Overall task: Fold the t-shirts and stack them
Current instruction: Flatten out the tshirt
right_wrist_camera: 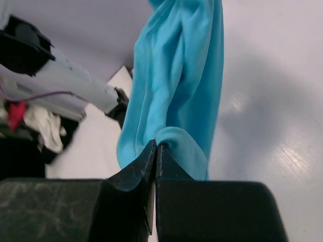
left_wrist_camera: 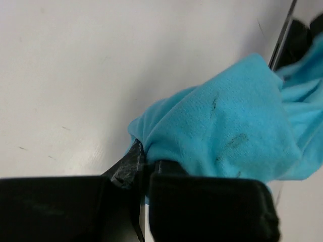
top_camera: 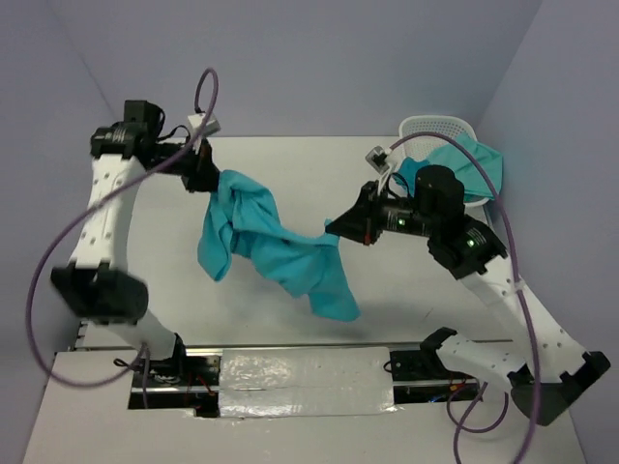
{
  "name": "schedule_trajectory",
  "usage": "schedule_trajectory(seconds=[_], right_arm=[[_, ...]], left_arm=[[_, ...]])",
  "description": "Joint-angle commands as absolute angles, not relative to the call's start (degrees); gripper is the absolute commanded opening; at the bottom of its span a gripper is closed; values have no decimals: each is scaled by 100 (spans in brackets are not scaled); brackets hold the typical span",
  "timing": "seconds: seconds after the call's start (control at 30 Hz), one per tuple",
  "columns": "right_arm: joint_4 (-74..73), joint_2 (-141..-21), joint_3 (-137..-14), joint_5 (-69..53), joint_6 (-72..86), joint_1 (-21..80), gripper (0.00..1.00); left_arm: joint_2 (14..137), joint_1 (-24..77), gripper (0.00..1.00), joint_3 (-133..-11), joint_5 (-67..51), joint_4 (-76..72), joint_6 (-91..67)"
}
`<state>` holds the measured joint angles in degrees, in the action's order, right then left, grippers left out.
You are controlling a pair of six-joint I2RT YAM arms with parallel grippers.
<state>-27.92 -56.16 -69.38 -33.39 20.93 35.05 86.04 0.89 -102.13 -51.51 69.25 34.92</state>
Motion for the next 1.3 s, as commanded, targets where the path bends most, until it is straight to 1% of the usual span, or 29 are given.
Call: schedule_trajectory(seconds=[0.0, 0.03, 0.07, 0.1, 0.13, 0.17, 0.2, 0.23, 0.27, 0.3, 0.33, 0.4, 0.5, 0.53, 0.57, 0.6, 0.63, 0.67, 0.7, 0.73, 0.8, 0.83, 0.87, 0.9, 0.97, 1.07, 1.2, 1.23, 1.27], right_arm=[[-2181, -6702, -6803, -4121, 3381, 2577, 0], [-2075, -6993, -6864, -3783, 3532, 2262, 0], [-2048, -7623, -7160, -3414, 3568, 2189, 0], [-2013, -7951, -7337, -3088, 3586, 2145, 0], [-1891, -8311, -7722, -2798, 3621, 2049, 3], [-1777, -9098, -7952, -2743, 3752, 1996, 13], [-1819, -9497, -8233, -2690, 3805, 1952, 47], [-1941, -9892, -8871, -2629, 3788, 1916, 55], [-2351, -10601, -9225, -2402, 3658, 1855, 60], [-2590, -10852, -9533, -2191, 3543, 1846, 65], [-3019, -11159, -9997, -1762, 3394, 1872, 66], [-3243, -11154, -10151, -1294, 2954, 1951, 69], [-2893, -10619, -9424, -862, 2821, 2109, 70], [-2691, -10461, -8952, -818, 2830, 2153, 70], [-2620, -10241, -8738, -756, 2847, 2232, 70], [-2558, -10152, -8554, -495, 2822, 2467, 70], [-2479, -10073, -8291, -336, 2717, 2635, 70], [-2496, -10098, -8227, -177, 2646, 2828, 70], [-2540, -10168, -8200, -10, 2602, 3161, 71], [-2705, -10386, -8235, 130, 2671, 3242, 72], [-2830, -10599, -8131, 71, 2960, 3296, 73], [-2708, -10643, -7999, 131, 3206, 3305, 73], [-2577, -10626, -7676, 201, 3278, 3357, 73], [-2349, -10600, -7551, 394, 3348, 3375, 74], [-2312, -10669, -7436, 527, 3375, 3375, 74], [-2224, -10959, -7453, 229, 3305, 3436, 74], [-2258, -11450, -7444, 255, 3322, 3568, 74], [-2311, -11522, -7436, 255, 3357, 3577, 73], [-2320, -11575, -7340, 211, 3392, 3568, 68]], left_arm=[[10552, -404, 9, -10888, -6039, 7427, 2824], [10956, -439, 15, -11194, -5977, 7357, 2708], [11708, -492, 23, -11319, -5968, 7339, 2577], [12038, -492, 31, -11407, -5942, 7243, 2149], [12328, -501, 41, -11504, -5881, 7051, 2101], [12766, -501, 55, -11540, -5549, 6936, 1970], [12971, -536, 60, -11627, -5442, 6848, 1856], [13329, -684, 84, -11689, -5388, 6664, 1611], [13481, -764, 95, -11846, -5240, 6706, 1478], [13535, -843, 99, -12030, -5108, 6741, 1572], [13492, -1009, 99, -12067, -4950, 6706, 1547], [13325, -1238, 99, -12076, -4913, 6592, 1529], [12658, -1564, 100, -11700, -4598, 5979, 1485], [12152, -1582, 99, -11507, -4423, 5785, 1538], [11842, -1582, 99, -11235, -4273, 5270, 1686], [11552, -1582, 99, -10597, -4124, 4960, 1722], [10957, -1582, 99, -10286, -3774, 4635, 1766], [10673, -1582, 99, -9961, -3588, 4101, 1897], [10435, -1556, 99, -9375, -3403, 3913, 1985], [10041, -1469, 99, -9143, -2984, 3833, 2387], [9696, -1136, 99, -8475, -2464, 3946, 2907], [9625, -995, 99, -8229, -1817, 3929, 3292], [9554, -889, 99, -7687, -1532, 3737, 3409], [9467, -714, 99, -7429, -1138, 3579, 3471], [9474, -616, 99, -6998, -933, 3358, 3533], [9650, -457, 99, -6759, -616, 3104, 3525], [10009, -369, 100, -6513, -246, 2410, 3507], [10072, -334, 99, -6460, -211, 2330, 3472], [10159, -256, 99, -6425, -167, 2225, 3437]])
